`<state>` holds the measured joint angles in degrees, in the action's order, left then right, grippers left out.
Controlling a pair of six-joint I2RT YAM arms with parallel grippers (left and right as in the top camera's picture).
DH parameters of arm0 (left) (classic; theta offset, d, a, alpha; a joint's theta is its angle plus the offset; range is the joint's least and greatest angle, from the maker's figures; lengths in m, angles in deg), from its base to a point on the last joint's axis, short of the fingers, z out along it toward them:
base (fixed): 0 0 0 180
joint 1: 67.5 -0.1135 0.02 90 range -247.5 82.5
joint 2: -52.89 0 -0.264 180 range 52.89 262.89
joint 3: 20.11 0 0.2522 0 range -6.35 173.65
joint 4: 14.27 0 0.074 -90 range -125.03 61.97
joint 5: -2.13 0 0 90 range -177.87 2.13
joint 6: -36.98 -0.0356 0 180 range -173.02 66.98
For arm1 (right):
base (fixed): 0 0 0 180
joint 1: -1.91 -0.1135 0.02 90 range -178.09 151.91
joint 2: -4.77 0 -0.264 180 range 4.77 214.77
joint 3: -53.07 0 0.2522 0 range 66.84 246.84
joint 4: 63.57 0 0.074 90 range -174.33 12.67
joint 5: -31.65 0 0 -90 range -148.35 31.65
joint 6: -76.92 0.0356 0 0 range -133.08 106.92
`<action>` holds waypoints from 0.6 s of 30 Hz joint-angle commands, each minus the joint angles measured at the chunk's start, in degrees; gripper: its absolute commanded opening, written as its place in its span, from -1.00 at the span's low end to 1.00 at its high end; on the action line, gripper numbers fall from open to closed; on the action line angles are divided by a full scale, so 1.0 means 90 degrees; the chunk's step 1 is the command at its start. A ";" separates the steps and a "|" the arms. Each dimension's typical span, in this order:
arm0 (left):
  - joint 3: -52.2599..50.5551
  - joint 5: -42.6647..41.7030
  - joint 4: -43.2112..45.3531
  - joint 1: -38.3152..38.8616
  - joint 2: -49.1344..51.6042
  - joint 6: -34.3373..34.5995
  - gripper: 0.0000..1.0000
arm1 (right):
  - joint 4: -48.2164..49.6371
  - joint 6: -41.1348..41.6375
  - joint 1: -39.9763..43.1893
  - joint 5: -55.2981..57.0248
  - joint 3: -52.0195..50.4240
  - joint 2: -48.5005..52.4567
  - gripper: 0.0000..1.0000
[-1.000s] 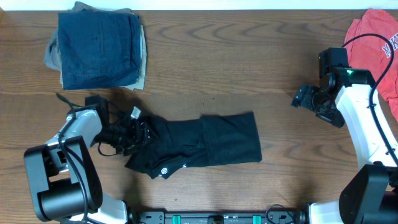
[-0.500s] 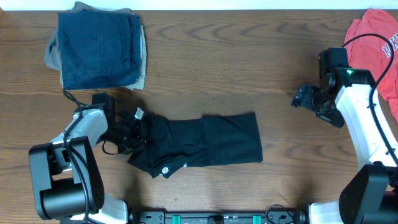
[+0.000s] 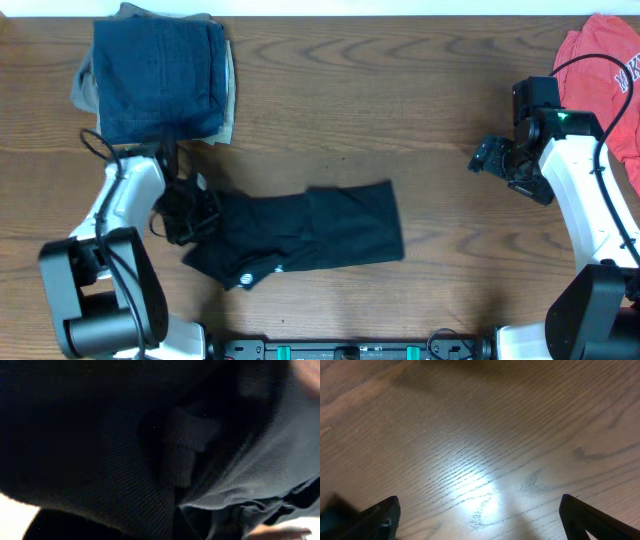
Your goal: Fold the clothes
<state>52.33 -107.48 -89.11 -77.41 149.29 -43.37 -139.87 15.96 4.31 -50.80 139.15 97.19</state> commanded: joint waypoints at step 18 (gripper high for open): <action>0.2628 0.0733 -0.2001 0.1666 -0.1020 0.0940 -0.88 | -0.0005 -0.0046 0.0019 0.0114 0.0024 -0.0007 0.98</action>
<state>74.86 -100.99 -107.58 -66.62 140.78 -37.82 -139.87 15.96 4.31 -50.80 139.15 97.19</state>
